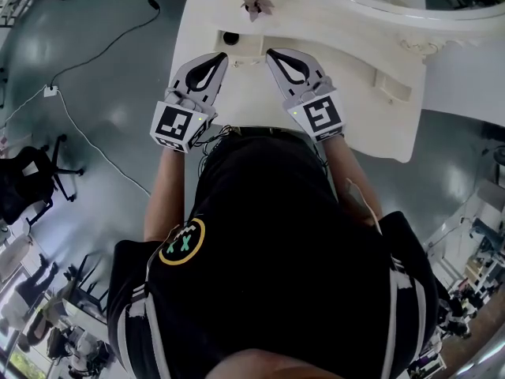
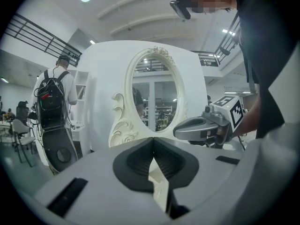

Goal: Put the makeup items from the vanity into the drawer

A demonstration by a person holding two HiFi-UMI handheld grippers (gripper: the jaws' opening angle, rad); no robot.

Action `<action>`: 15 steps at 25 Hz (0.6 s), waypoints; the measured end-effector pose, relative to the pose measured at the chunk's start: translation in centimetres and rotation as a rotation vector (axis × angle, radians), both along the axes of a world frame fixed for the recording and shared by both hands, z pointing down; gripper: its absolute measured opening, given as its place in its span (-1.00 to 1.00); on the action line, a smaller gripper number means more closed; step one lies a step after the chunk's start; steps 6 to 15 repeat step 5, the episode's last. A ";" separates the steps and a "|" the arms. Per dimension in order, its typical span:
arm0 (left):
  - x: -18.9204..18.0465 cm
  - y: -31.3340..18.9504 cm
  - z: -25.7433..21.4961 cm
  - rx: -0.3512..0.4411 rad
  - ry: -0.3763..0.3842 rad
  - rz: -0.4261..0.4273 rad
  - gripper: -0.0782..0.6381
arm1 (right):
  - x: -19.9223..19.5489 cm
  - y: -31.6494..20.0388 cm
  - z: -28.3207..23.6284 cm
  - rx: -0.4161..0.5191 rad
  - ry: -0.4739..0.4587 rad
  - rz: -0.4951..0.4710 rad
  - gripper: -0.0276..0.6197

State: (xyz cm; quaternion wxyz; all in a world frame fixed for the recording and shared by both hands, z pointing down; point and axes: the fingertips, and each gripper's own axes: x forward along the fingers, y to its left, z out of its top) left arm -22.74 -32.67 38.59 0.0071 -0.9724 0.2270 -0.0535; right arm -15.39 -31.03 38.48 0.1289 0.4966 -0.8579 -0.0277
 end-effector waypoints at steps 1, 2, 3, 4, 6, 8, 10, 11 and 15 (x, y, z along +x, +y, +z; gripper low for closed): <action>0.0 -0.1 0.0 0.001 0.001 -0.001 -0.73 | 0.0 -0.1 -0.1 0.007 0.003 -0.004 -0.85; 0.0 -0.1 -0.1 0.002 0.002 -0.001 -0.73 | -0.1 -0.2 -0.1 0.013 0.005 -0.008 -0.85; 0.0 -0.1 -0.1 0.003 0.002 -0.002 -0.73 | -0.1 -0.2 -0.2 0.015 0.004 -0.009 -0.85; 0.0 -0.2 -0.1 0.004 0.001 -0.003 -0.73 | -0.1 -0.2 -0.1 0.012 0.002 -0.008 -0.85; 0.0 -0.2 -0.1 0.005 0.001 -0.004 -0.73 | -0.1 -0.3 -0.1 0.007 -0.001 -0.006 -0.85; 0.0 -0.2 -0.1 0.005 0.001 -0.004 -0.73 | -0.1 -0.3 -0.1 0.007 -0.001 -0.006 -0.85; 0.0 -0.2 -0.1 0.005 0.001 -0.004 -0.73 | -0.1 -0.3 -0.1 0.007 -0.001 -0.006 -0.85; 0.0 -0.2 -0.1 0.005 0.001 -0.004 -0.73 | -0.1 -0.3 -0.1 0.007 -0.001 -0.006 -0.85; 0.0 -0.2 -0.1 0.005 0.001 -0.004 -0.73 | -0.1 -0.3 -0.1 0.007 -0.001 -0.006 -0.85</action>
